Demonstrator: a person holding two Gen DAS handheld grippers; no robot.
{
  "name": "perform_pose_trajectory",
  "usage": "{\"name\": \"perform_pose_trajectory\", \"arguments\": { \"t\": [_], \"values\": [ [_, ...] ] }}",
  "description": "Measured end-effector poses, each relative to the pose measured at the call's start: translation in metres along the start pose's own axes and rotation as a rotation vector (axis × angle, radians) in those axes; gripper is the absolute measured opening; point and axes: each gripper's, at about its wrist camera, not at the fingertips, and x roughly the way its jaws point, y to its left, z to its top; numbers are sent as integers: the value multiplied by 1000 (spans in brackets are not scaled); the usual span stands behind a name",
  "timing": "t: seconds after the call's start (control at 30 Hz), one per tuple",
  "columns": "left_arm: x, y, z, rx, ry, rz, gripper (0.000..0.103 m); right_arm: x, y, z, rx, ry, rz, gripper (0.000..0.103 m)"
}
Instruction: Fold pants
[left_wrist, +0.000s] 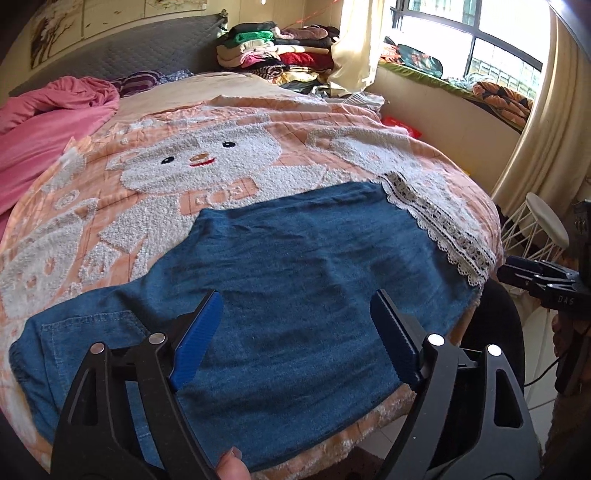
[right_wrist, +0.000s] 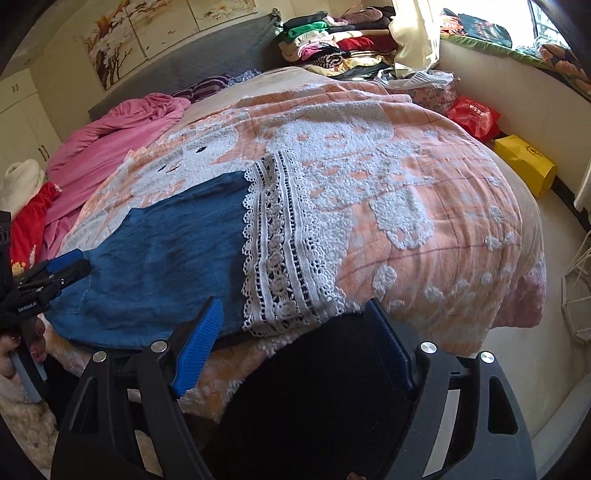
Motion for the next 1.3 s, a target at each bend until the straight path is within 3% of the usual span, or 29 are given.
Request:
{"name": "perform_pose_trajectory", "arguments": {
  "t": [0.17,0.3,0.4,0.53,0.73,0.97,1.23,1.3],
  "values": [
    [26,-13,-20,27,81,-27,75,3,0,-2,0,5,0,78],
    [53,-21,-39,82,155,37,75,3,0,-1,-1,-1,-2,78],
    [51,-23,-39,97,153,34,77,3,0,2,2,-9,5,78],
    [34,-24,-18,76,90,-73,78,3,-2,5,10,-15,21,78],
    [42,-34,28,139,46,-102,78,9,-9,8,47,-13,40,78],
    [95,-50,84,201,85,-207,78,18,-18,11,99,6,65,78],
    [157,-53,128,201,156,-265,77,35,-21,17,143,40,111,78],
    [166,-53,133,193,167,-299,73,38,-19,17,130,48,112,69]
  ]
}}
